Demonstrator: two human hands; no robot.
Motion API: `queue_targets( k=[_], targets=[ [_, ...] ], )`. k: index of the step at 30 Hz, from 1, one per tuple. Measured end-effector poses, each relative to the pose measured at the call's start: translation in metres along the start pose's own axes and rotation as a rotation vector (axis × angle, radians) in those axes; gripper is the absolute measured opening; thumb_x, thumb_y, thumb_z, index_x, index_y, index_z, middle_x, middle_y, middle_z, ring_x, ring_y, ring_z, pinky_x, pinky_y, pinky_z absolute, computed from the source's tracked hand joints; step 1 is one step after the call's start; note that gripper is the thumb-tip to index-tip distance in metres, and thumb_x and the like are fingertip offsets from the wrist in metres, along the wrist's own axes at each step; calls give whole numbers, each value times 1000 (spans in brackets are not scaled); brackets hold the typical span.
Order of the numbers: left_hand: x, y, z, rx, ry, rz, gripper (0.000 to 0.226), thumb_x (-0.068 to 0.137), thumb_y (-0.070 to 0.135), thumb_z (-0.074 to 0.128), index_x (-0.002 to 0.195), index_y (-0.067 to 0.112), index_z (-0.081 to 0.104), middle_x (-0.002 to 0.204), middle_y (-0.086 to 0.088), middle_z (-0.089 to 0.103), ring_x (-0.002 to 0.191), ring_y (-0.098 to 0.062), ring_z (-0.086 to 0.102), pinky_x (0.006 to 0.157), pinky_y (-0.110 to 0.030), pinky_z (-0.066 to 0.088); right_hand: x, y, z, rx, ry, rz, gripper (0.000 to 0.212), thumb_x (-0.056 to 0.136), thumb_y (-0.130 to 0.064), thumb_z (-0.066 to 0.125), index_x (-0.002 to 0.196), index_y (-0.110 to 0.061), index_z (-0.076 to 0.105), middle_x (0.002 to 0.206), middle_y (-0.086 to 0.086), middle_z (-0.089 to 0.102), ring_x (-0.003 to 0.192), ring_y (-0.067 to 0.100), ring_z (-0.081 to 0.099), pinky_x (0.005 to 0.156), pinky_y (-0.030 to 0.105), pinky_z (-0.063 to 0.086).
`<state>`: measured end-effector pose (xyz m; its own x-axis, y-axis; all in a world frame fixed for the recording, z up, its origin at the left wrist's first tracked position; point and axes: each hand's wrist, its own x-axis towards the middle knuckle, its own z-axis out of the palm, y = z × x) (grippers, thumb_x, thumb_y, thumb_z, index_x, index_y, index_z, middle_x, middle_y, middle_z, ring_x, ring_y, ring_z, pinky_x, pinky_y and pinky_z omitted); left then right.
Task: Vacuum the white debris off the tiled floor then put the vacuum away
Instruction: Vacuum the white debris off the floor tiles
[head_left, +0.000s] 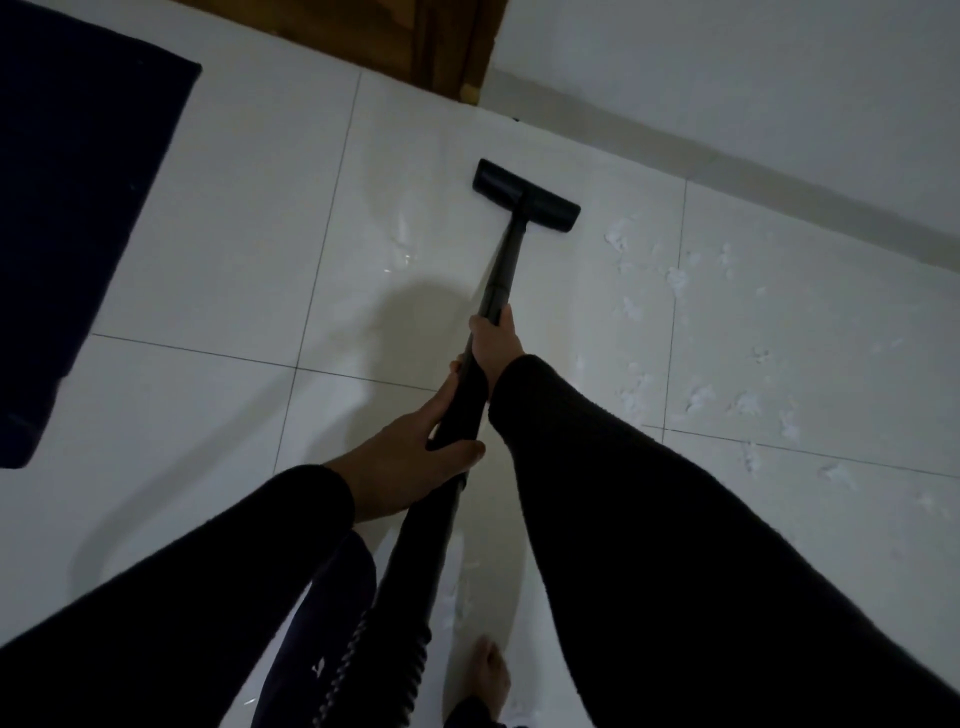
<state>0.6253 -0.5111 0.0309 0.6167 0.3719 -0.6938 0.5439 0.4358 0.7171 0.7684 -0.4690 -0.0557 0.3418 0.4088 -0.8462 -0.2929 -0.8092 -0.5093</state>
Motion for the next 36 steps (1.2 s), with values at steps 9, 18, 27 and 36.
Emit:
queue_targets(
  k=[9,18,27,36],
  targets=[
    [-23,-11,38,47,67,15,75,93,32,52,141,56,-1,86,13,59,74,1,63,69,-11,48,-19,27,-15,22,-48,-37,56,100,-15,37,150,-29,18,76,8,42,54,19,45,37,22,46],
    [-26,-29,64,42,108,11,75,92,30,54,145,50,4,84,16,59,64,6,62,55,-2,44,-14,57,-21,-58,-56,-60,59,98,-19,41,151,-25,16,83,9,46,76,29,53,81,47,55],
    [-50,-43,93,63,151,-10,73,92,28,53,145,48,6,84,19,58,67,2,62,54,-2,44,-32,93,-30,-27,-104,-91,54,100,-14,37,149,-19,16,80,-5,36,65,12,46,59,27,52],
    [-95,-86,164,65,191,-31,74,88,36,57,140,58,8,105,1,68,78,-9,68,69,-14,53,-88,156,-56,-68,-173,-2,62,99,-18,36,152,-30,6,95,12,48,83,30,55,84,45,54]
  ],
)
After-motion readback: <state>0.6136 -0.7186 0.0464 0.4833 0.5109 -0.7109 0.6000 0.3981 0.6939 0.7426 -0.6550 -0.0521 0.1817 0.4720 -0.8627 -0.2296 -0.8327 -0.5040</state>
